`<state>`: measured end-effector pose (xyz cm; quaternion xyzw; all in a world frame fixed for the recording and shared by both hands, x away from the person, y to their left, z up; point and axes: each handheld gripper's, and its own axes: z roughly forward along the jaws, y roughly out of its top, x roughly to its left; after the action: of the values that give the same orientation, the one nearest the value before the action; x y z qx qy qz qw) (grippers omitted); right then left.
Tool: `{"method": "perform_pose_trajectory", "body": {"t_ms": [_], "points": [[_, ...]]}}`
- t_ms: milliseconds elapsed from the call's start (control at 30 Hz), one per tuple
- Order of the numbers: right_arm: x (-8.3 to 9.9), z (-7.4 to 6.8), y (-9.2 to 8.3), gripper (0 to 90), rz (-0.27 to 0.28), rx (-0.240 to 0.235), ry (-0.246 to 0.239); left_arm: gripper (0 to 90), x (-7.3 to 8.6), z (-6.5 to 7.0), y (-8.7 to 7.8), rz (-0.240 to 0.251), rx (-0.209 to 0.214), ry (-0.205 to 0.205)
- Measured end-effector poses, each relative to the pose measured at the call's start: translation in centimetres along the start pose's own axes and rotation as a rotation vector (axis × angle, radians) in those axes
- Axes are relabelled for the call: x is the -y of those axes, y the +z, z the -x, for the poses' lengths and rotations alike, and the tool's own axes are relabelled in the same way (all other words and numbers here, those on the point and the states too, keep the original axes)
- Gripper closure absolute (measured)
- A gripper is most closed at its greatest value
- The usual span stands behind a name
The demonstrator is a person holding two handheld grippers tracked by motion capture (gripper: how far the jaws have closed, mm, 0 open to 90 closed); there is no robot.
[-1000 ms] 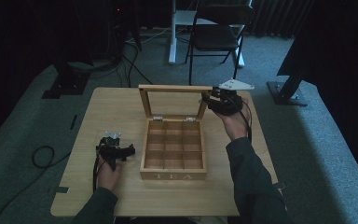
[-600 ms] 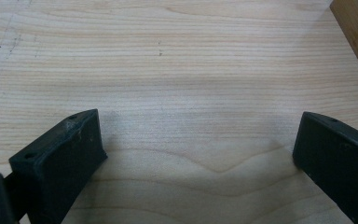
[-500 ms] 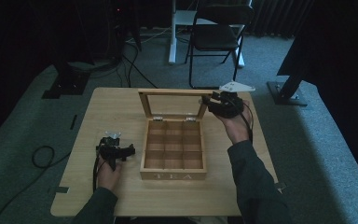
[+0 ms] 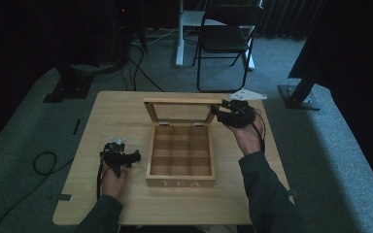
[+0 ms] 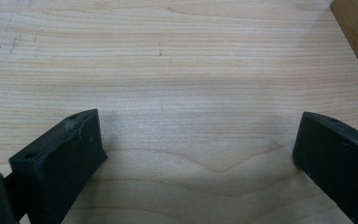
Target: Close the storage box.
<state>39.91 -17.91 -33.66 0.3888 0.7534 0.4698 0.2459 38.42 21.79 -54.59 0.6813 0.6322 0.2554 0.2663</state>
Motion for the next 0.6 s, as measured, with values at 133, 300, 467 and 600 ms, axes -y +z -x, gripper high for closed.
{"method": "perform_pose_trajectory", "body": {"t_ms": [133, 300, 467, 600], "points": [[0.2, -0.1, -0.2, 52.5, -0.007, -0.004, -0.009, 1.6, 0.0, 0.0, 0.0, -0.001, 0.0, 0.002], [0.4, -0.3, -0.5, 51.3, -0.017, -0.008, -0.02, 1.6, 0.0, 0.0, 0.0, -0.001, 0.0, 0.002], [0.8, -0.6, -0.8, 51.2, -0.018, -0.01, -0.023, 1.6, 0.0, 0.0, 0.0, 0.0, -0.001, 0.0], [1.2, -0.9, -0.9, 51.3, -0.015, -0.006, -0.019, 1.6, 0.0, 0.0, 0.0, -0.001, 0.0, 0.002]]}}
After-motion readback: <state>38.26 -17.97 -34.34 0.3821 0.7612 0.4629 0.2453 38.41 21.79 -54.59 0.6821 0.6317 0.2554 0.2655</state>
